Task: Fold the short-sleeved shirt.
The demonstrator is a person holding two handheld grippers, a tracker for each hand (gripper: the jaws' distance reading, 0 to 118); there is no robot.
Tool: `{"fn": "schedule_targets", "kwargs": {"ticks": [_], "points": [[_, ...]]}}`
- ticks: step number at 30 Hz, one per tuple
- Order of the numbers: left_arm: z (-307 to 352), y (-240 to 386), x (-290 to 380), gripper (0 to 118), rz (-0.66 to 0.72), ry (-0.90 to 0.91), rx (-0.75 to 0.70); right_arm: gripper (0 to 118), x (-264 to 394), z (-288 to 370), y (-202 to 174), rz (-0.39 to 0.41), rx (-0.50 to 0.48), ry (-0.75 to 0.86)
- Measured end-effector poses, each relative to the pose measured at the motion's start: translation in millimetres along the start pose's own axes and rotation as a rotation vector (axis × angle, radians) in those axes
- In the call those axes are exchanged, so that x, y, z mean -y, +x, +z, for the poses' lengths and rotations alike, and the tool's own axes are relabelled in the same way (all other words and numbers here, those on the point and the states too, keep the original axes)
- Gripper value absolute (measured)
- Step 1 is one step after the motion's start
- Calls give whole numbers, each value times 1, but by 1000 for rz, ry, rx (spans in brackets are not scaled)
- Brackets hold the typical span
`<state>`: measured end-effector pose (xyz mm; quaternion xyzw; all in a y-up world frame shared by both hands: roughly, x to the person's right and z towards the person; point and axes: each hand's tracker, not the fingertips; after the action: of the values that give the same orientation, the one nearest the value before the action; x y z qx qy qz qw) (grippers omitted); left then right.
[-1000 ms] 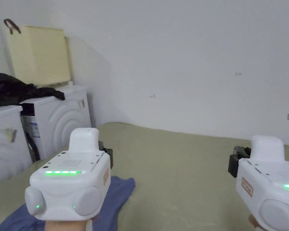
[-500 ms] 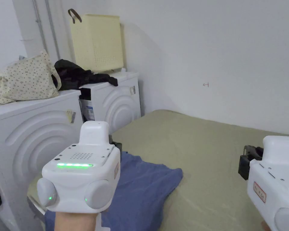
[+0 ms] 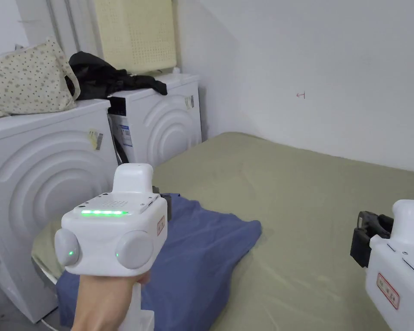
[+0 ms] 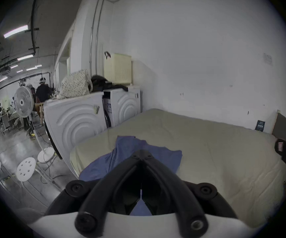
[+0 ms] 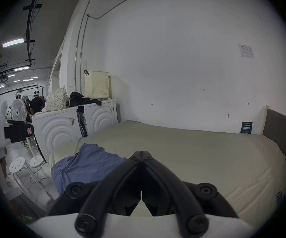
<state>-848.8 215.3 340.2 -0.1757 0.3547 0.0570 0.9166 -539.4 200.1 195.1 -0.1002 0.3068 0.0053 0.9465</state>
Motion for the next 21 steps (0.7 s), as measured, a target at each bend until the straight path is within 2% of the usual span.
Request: {"fn": "schedule_targets", "kwargs": {"ticks": [5, 10, 16, 17, 18, 19, 20, 21], "points": [[-93, -2, 18, 0, 52, -172, 57, 1, 22, -19, 2, -8, 7, -44], [-193, 9, 42, 0, -43, -338, 49, 1, 45, -40, 7, -15, 13, -99], [-289, 18, 77, 0, -53, -552, 130, 1, 72, -65, 12, -2, 20, -167], [-301, 19, 83, 5, -59, -580, 136, 1, 76, -69, 13, -7, 21, -179], [-314, 19, 87, 32, -54, -633, 171, 1, 81, -72, 14, -10, 22, -189], [-323, 18, 90, 70, -40, -683, 194, 1, 84, -74, 15, -6, 22, -200], [-335, 17, 96, 103, -13, -736, 227, 1, 87, -78, 15, 1, 24, -212], [-337, 19, 100, 118, -4, -769, 232, 1, 91, -80, 15, 0, 26, -219]]}}
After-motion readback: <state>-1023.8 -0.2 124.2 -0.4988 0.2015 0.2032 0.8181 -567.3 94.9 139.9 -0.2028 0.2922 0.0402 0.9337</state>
